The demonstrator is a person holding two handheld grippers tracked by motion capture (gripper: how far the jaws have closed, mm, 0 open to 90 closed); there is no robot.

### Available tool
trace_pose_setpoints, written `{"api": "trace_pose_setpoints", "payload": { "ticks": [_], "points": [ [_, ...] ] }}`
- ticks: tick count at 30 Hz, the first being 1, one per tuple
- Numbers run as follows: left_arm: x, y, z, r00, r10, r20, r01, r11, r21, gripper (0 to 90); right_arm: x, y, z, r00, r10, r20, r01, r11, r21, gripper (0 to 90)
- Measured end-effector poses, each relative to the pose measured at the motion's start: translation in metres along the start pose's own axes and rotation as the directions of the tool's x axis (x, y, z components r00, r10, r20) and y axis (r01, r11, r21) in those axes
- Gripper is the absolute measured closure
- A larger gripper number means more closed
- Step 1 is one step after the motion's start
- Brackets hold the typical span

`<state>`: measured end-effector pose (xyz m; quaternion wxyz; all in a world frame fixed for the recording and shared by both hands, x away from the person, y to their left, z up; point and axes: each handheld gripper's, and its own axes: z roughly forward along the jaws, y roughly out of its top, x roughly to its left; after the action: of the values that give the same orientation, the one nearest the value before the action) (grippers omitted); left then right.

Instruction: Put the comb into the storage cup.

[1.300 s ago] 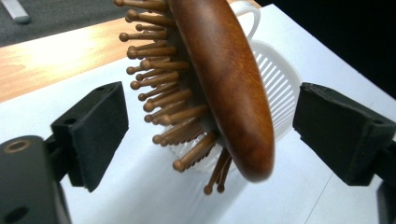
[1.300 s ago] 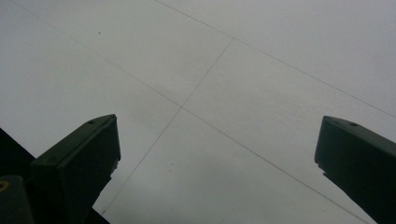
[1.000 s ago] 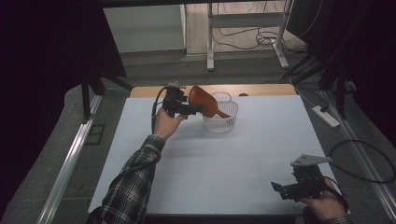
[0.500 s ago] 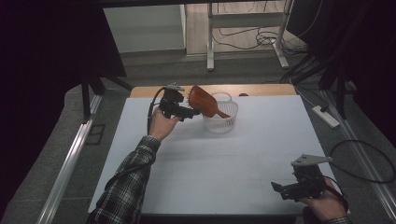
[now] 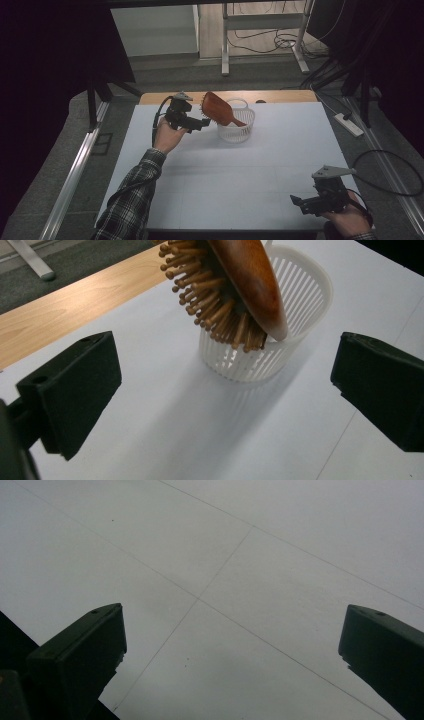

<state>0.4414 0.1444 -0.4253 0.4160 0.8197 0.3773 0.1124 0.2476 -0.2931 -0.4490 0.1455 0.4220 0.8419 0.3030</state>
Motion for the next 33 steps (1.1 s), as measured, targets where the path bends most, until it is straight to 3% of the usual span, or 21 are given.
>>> {"api": "trace_pose_setpoints", "payload": {
  "ticks": [33],
  "points": [
    [-0.008, -0.026, -0.015, 0.9991, 0.034, -0.023, -0.034, 0.9993, 0.018, 0.0, 0.001, 0.000, 0.000, 1.0000, -0.010, 0.002, 0.010, 1.000, -0.001, 0.0]
  ]
}}
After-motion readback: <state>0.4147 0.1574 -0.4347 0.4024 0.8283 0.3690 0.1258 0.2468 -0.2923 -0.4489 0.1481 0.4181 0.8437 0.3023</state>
